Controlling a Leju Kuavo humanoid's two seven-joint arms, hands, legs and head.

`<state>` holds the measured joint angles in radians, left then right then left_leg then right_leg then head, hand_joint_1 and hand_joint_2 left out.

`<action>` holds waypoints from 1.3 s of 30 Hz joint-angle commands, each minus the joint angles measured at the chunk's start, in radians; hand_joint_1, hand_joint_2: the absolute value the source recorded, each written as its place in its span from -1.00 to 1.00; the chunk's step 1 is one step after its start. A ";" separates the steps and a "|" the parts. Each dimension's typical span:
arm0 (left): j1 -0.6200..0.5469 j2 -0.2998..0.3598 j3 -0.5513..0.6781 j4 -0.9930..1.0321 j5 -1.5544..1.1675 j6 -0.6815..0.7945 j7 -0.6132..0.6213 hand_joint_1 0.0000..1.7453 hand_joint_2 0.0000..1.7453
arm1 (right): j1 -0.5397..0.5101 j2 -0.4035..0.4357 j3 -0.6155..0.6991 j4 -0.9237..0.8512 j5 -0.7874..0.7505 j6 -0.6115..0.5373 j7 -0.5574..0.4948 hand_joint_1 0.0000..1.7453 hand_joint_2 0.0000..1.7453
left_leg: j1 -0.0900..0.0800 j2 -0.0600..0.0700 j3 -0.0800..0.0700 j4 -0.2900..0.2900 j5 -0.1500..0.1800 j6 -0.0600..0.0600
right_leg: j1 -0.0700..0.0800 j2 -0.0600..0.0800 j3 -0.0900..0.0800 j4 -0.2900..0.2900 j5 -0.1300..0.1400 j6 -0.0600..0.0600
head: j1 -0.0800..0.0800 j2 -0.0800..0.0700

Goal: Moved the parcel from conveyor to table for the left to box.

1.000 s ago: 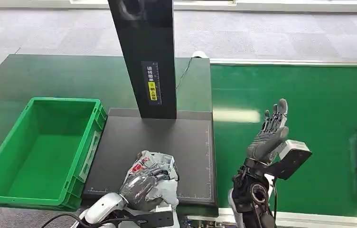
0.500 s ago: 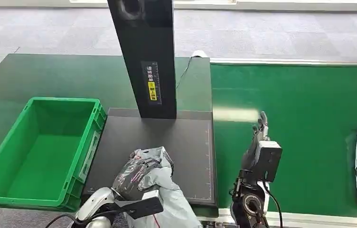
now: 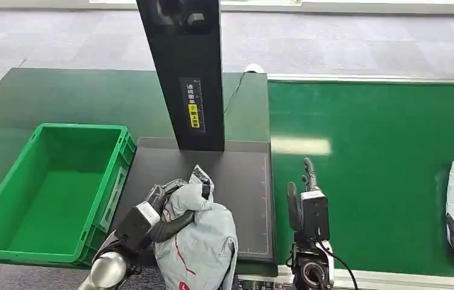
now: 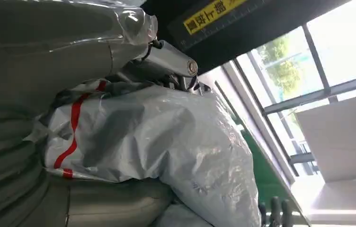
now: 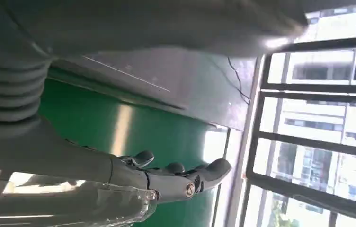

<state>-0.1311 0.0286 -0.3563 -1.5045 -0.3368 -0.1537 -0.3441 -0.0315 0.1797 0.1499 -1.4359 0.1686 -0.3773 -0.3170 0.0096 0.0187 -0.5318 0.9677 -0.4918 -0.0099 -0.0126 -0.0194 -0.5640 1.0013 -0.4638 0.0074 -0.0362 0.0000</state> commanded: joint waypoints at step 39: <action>0.076 -0.075 0.368 -0.151 -0.630 0.835 0.125 0.72 1.00 | 0.077 -0.005 0.058 0.013 -0.192 0.157 0.051 -1.00 1.00 | 0.001 -0.001 0.000 -0.002 0.000 0.000 | 0.001 0.002 0.001 -0.003 0.001 -0.001 | 0.000 0.000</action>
<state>-0.0286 -0.0401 -0.1203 -1.8010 -0.8172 0.6584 -0.3767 0.0113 0.1923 0.1831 -1.4160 -0.0651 -0.2319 -0.2865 0.0095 0.0193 -0.5328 0.9677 -0.4921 -0.0102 -0.0127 -0.0192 -0.5650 1.0012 -0.4638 0.0074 -0.0359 0.0000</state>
